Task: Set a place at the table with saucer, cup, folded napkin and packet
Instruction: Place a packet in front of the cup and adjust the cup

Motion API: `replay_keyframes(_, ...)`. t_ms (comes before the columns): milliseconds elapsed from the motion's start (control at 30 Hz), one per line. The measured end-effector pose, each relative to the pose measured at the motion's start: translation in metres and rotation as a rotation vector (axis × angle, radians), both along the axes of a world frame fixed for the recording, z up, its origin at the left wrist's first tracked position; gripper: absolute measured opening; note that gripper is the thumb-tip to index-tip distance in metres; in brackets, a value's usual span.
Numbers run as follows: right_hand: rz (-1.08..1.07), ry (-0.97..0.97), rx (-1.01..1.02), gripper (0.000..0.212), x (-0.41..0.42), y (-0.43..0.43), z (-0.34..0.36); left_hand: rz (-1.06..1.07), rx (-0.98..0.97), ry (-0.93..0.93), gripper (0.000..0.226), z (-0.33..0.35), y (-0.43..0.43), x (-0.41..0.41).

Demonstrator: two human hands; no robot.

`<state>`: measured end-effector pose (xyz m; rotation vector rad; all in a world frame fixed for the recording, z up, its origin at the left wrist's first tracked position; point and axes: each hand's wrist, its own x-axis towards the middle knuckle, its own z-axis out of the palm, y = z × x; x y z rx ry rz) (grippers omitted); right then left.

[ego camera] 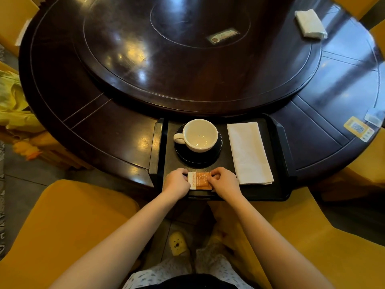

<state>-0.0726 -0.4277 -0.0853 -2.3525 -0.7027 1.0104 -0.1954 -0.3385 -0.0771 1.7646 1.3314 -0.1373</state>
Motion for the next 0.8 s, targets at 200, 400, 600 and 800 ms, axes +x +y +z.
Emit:
replay_keyframes(200, -0.057, 0.045, 0.069, 0.025, 0.0, -0.007, 0.004, -0.005, 0.021, -0.025, 0.049, 0.006, 0.0, -0.004)
replay_keyframes(400, -0.279, -0.263, 0.111, 0.03, 0.064, -0.037, 0.022, 0.066, -0.018, -0.264, 0.045, 0.03, -0.014, 0.029)
replay_keyframes(600, -0.218, -0.451, -0.147, 0.033, 0.098, -0.057, 0.023, -0.136, -0.037, -0.235, 0.061, 0.034, -0.056, 0.107)
replay_keyframes(800, -0.209, -0.346, -0.129, 0.029, 0.095, -0.072, 0.011, -0.151, -0.039, -0.058, 0.064, 0.025, -0.083, 0.129)
